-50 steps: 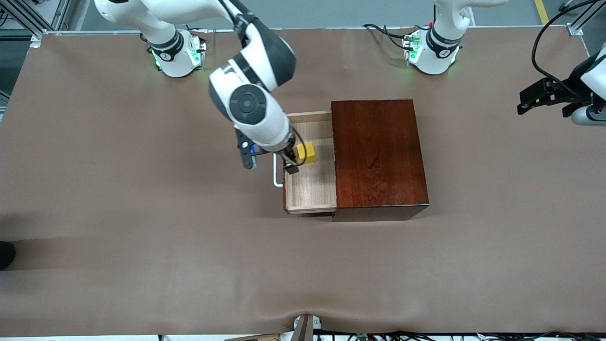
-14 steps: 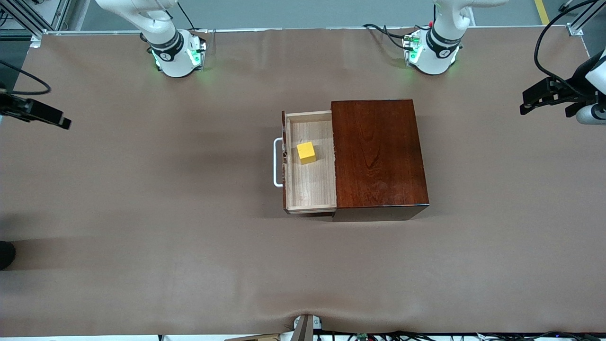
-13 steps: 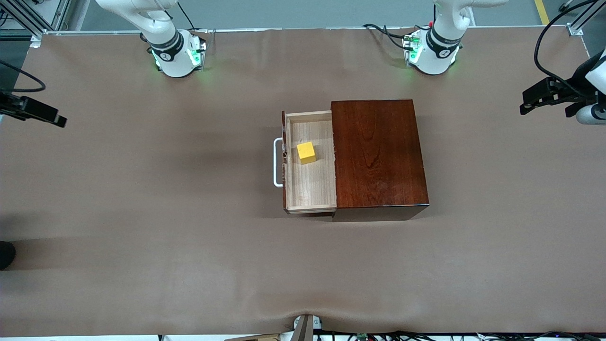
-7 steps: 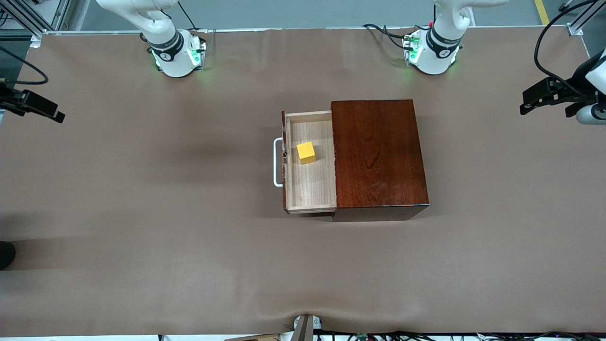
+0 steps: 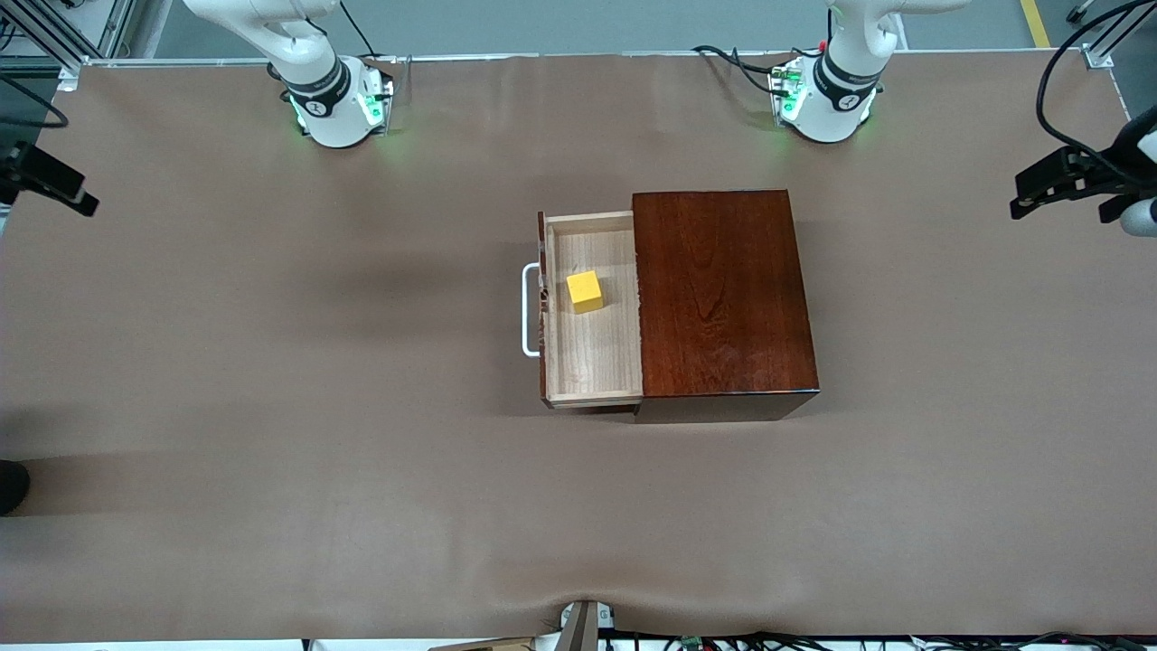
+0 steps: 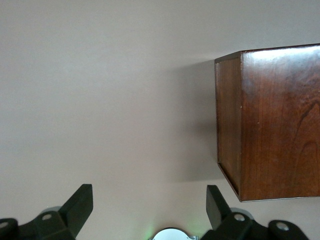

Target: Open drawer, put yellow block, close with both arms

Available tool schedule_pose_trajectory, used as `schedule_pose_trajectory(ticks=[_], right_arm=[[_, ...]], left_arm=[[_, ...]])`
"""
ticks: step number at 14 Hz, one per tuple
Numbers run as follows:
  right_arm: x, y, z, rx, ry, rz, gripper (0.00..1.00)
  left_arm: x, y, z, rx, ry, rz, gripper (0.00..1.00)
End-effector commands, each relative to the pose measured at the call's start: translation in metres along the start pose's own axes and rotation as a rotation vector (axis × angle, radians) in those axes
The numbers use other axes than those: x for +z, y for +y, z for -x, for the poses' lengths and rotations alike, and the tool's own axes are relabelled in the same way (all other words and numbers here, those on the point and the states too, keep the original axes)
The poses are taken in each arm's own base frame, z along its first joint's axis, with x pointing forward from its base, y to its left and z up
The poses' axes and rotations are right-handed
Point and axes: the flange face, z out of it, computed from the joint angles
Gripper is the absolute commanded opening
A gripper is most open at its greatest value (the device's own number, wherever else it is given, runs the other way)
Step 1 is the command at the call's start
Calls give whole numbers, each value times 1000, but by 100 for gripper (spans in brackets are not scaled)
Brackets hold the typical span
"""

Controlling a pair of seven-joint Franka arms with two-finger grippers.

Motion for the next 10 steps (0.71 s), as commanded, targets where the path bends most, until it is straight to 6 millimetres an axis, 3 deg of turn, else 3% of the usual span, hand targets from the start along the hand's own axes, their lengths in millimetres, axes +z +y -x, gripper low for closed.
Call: schedule_pose_trajectory(ticks=[1, 10], right_arm=[[-3, 4, -3, -7, -6, 20, 100], [-1, -7, -2, -31, -8, 33, 100]], left_arm=[[-9, -2, 6, 2, 13, -17, 100], [-16, 15, 18, 1, -4, -16, 100]])
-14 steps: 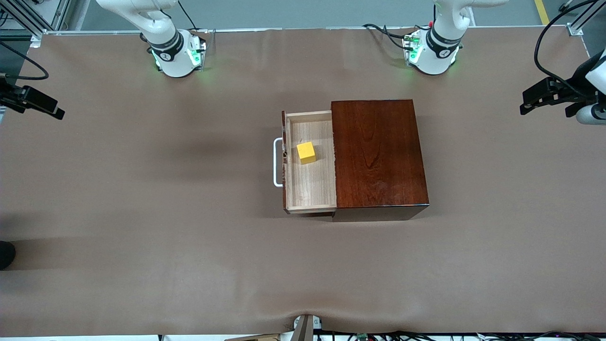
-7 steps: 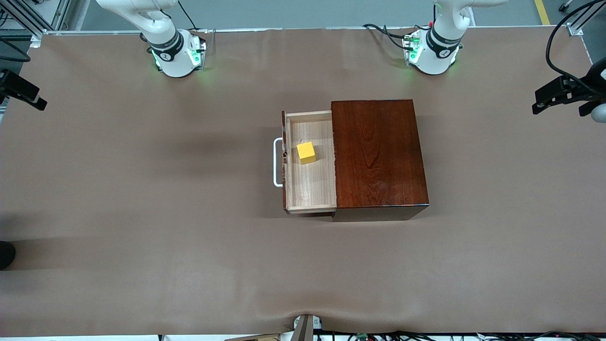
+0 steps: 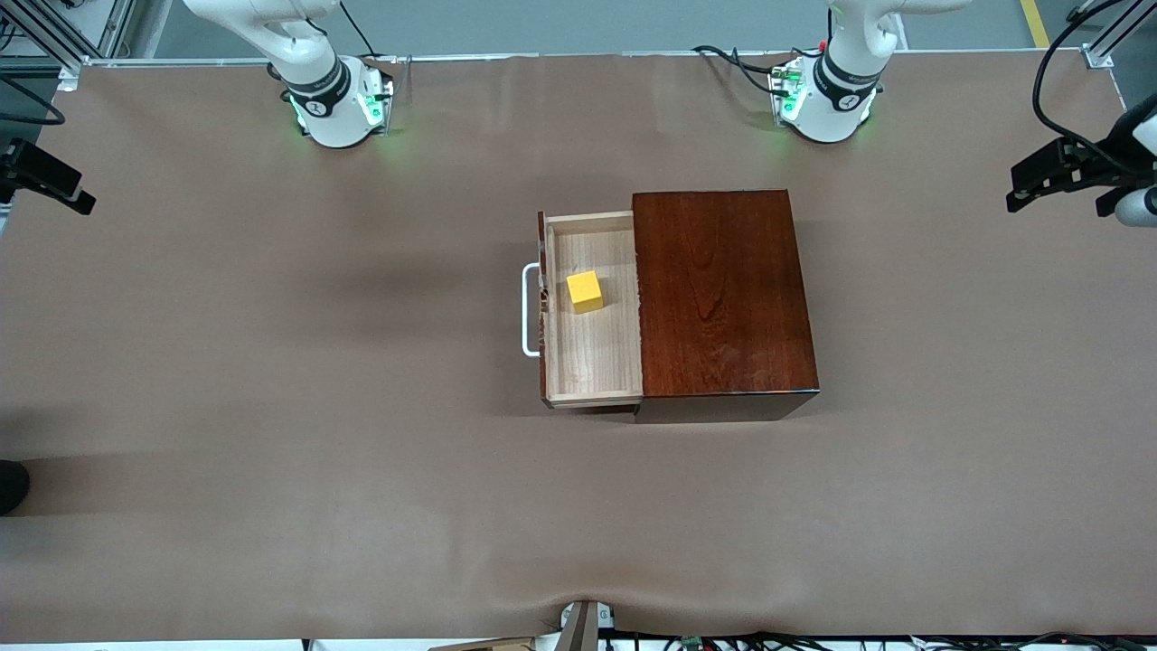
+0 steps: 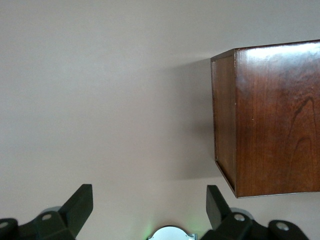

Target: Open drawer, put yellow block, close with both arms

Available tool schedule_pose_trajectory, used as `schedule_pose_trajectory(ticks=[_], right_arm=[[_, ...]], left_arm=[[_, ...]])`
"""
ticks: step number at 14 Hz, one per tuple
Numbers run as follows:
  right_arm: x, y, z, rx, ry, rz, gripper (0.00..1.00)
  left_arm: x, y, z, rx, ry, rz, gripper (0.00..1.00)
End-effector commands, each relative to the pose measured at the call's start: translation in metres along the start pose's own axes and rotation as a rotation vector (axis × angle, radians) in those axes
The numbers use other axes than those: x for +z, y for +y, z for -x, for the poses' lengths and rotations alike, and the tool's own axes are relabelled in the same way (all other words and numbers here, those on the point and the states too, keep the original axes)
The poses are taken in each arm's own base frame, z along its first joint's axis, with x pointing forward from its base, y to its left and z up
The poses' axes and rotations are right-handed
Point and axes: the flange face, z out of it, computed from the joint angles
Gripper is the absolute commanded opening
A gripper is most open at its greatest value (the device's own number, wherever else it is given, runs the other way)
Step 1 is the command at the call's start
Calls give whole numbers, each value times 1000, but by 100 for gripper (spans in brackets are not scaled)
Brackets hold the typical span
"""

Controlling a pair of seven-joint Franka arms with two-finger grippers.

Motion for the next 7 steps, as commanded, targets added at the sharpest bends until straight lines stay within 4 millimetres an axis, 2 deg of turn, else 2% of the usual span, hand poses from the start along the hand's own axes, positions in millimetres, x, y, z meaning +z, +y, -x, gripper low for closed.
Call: schedule_pose_trajectory(ticks=[1, 3, 7], right_arm=[[-3, -2, 1, -17, -1, 27, 100], [-3, -2, 1, -19, -3, 36, 100], [-3, 0, 1, -69, -1, 40, 100]], left_arm=[[-8, -1, 10, -10, -5, -15, 100], [-6, -8, 9, -9, -9, -14, 100], [-3, -8, 7, -8, -13, -9, 100]])
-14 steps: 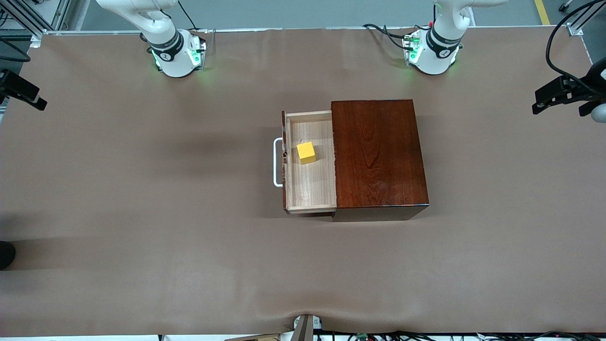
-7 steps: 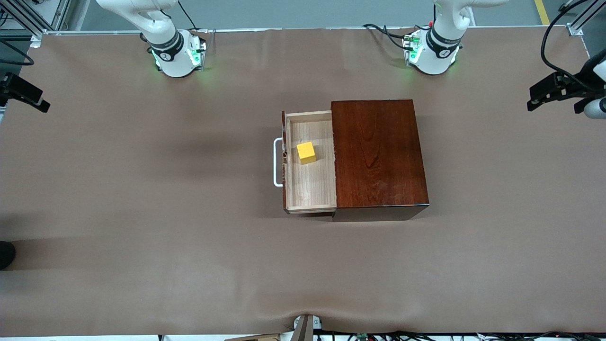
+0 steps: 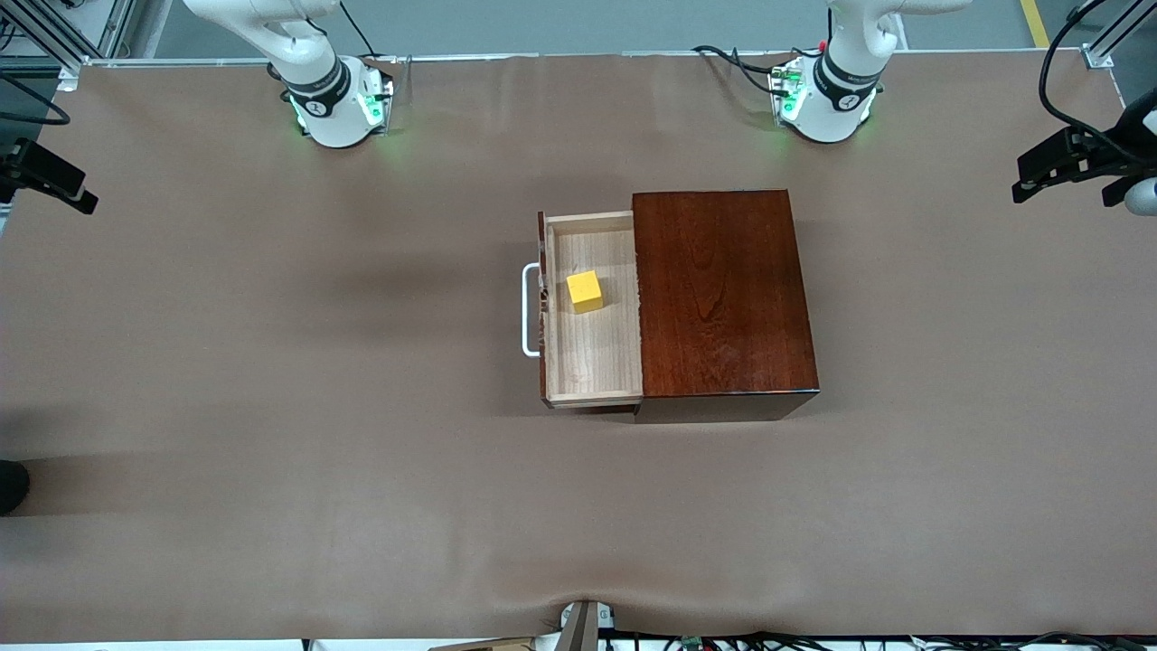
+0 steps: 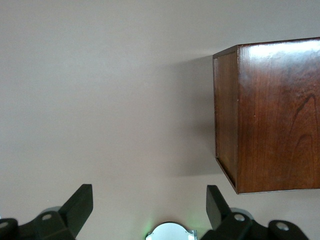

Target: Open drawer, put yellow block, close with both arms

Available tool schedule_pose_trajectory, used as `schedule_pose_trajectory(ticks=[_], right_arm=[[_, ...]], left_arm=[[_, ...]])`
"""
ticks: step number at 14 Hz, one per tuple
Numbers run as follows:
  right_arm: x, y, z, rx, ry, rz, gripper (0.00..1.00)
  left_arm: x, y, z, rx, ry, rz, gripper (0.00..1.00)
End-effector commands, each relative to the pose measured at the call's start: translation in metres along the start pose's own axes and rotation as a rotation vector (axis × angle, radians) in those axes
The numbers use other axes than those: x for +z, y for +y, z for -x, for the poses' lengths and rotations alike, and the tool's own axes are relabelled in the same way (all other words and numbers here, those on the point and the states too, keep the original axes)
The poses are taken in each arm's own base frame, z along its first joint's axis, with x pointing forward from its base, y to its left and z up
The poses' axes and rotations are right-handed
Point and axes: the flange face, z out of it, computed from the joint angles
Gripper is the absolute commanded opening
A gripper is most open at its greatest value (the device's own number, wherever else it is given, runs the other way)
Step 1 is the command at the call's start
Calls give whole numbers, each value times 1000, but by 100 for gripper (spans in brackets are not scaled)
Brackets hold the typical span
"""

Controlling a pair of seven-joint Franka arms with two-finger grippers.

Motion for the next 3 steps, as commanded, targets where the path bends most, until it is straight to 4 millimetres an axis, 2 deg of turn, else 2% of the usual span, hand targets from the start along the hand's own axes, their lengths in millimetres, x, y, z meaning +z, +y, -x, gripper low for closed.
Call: schedule_pose_trajectory(ticks=[1, 3], right_arm=[[-3, 2, 1, -48, 1, 23, 100], [-3, 5, 1, -43, 0, 16, 100]], left_arm=[[-2, -1, 3, 5, -6, -10, 100], [-3, -1, 3, 4, -2, -6, 100]])
